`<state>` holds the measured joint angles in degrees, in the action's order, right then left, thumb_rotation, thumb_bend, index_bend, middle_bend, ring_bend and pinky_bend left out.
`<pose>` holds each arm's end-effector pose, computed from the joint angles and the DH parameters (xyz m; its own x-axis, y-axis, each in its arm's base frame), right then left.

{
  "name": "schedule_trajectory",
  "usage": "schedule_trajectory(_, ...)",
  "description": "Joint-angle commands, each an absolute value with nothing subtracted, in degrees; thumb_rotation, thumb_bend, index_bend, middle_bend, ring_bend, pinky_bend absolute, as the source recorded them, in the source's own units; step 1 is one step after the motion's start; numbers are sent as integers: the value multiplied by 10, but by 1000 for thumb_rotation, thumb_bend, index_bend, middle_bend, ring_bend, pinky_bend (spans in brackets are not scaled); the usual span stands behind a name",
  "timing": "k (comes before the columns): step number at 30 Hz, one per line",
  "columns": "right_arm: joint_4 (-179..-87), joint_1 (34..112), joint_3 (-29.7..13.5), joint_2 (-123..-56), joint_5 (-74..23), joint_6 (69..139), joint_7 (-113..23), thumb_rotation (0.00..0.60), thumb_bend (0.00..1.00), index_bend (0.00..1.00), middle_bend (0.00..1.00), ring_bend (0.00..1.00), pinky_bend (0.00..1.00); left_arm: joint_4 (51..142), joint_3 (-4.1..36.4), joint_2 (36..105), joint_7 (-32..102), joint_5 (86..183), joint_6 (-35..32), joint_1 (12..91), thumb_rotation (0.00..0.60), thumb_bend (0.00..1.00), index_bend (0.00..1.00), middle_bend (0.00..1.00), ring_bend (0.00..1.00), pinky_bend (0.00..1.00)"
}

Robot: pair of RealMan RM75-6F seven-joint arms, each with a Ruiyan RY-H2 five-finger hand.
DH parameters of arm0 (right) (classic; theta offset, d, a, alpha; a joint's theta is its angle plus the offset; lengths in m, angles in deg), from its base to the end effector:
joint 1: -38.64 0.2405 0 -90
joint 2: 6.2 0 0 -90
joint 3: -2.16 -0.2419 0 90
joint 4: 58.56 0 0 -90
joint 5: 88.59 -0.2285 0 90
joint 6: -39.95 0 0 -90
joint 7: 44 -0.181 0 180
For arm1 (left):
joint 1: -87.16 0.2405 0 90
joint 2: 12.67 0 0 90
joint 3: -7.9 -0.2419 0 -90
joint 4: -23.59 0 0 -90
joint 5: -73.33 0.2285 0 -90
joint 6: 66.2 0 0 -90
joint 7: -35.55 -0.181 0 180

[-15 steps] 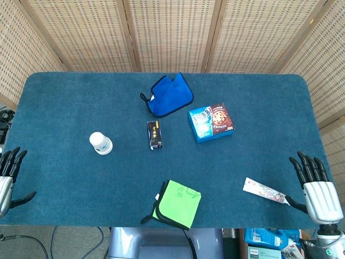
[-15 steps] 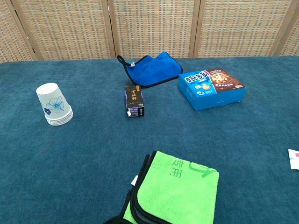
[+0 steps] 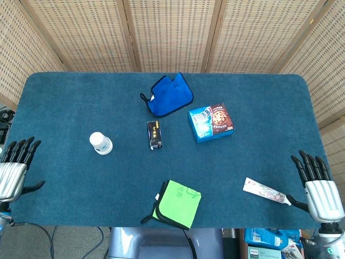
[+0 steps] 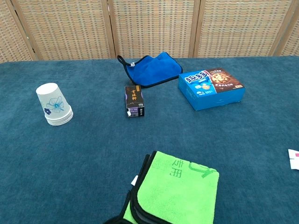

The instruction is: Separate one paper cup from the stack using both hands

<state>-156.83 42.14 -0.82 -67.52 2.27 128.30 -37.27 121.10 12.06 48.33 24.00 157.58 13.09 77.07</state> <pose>-0.2742 -0.2098 0.1451 0.4540 0.0530 0.8894 -0.8864 -0.0739 0.4569 -0.2785 0.2481 0.1322 0.5415 0.0354 0.8400 0.8392 -0.0825 -0.5375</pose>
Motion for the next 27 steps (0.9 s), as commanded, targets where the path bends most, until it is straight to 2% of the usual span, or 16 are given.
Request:
schedule_trajectory(1, -1566, 426, -10, -678, 16, 1273, -370, 600, 0, 0, 0, 0, 0, 1141, 165, 518, 239, 1567, 10, 664, 600, 118, 0, 0, 1, 97)
schedule_trajectory(3, -1565, 427, -10, -679, 13, 1269, -369, 600, 0, 0, 0, 0, 0, 1116, 169, 533, 242, 1570, -19, 637, 600, 118, 0, 2, 30, 144)
schedule_trajectory(7, -1562, 428, -12, -680, 6, 1265, -367, 600, 0, 0, 0, 0, 0, 1065, 171, 569, 228, 1587, -40, 601, 600, 119, 2, 99, 164, 262)
schedule_trajectory(9, -1561, 429, -12, -681, 3, 1262, -366, 600, 0, 0, 0, 0, 0, 1042, 170, 589, 226, 1591, -48, 588, 600, 119, 6, 123, 189, 283)
schedule_trajectory(18, -1556, 432, -14, -685, -13, 1250, -360, 600, 0, 0, 0, 0, 0, 976, 169, 656, 194, 1554, -117, 536, 600, 119, 45, 129, 196, 291)
schedule_trajectory(24, -1552, 435, -16, -687, -23, 1243, -360, 600, 0, 0, 0, 0, 0, 933, 169, 696, 199, 1532, -142, 516, 600, 119, 146, 184, 251, 291)
schedule_trajectory(27, -1551, 436, -18, -689, -30, 1238, -358, 600, 0, 0, 0, 0, 0, 905, 165, 716, 201, 1537, -136, 509, 600, 118, 164, 195, 259, 291)
